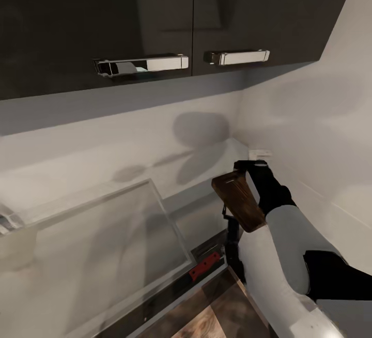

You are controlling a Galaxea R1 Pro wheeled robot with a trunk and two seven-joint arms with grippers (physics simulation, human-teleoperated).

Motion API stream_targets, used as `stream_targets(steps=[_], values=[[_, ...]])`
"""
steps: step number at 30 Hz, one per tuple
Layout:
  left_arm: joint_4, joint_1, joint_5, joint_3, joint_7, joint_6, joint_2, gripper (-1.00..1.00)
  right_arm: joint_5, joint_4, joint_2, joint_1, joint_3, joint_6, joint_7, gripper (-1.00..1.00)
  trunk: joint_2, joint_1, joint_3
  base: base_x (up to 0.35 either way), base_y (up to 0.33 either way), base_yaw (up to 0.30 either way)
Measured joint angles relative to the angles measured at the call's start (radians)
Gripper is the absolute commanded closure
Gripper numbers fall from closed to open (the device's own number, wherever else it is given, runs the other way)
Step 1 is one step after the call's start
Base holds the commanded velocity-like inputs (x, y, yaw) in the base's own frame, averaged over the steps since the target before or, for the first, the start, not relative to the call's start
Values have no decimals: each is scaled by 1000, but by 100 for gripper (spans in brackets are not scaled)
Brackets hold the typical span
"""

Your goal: In the kitchen, take the Vidalia onion out of the sink, dice it on the chopping board with the paring knife, put the diced onion into the bowl on the countertop, then place both the paring knife and the chopping board into the sink.

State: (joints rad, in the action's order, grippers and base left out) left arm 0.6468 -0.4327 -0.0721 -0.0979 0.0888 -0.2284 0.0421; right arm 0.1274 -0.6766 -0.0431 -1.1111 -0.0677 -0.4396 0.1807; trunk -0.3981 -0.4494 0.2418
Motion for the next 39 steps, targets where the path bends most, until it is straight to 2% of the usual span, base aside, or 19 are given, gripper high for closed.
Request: stream_targets(steps=[2,4,9,12,15,16,17,21,25,31,39], values=[[0,0,0,0,0,0,0,-100,-1,8,1,-79,0,-82,0,-100,0,0,0,0,0,0],[-1,0,0,0,0,0,0,-100,-1,18,2,-132,0,-114,1,-100,0,0,0,0,0,0],[0,0,0,0,0,0,0,-100,-2,76,5,-224,1,-166,1,-100,0,0,0,0,0,0],[0,0,0,0,0,0,0,-100,-3,100,7,-251,4,-177,-1,-100,0,0,0,0,0,0],[0,0,0,0,0,0,0,-100,-4,115,9,-258,5,-173,-4,-100,0,0,0,0,0,0],[-1,0,0,0,0,0,0,-100,-4,150,10,-259,6,-157,-6,-100,0,0,0,0,0,0],[-1,0,0,0,0,0,0,-100,-5,209,15,-260,6,-115,-8,-100,0,0,0,0,0,0],[-1,0,0,0,0,0,0,-100,-4,339,36,-261,5,19,-13,-100,0,0,0,0,0,0],[-1,0,0,0,0,0,0,-100,-3,399,56,-261,5,92,-69,-100,0,0,0,0,0,0],[-2,0,0,0,0,0,0,-100,0,410,80,-261,5,99,-139,-100,0,0,1,0,0,0],[-8,0,0,0,0,0,0,-100,1,410,97,-261,6,68,-151,-100,0,0,11,0,0,0]])
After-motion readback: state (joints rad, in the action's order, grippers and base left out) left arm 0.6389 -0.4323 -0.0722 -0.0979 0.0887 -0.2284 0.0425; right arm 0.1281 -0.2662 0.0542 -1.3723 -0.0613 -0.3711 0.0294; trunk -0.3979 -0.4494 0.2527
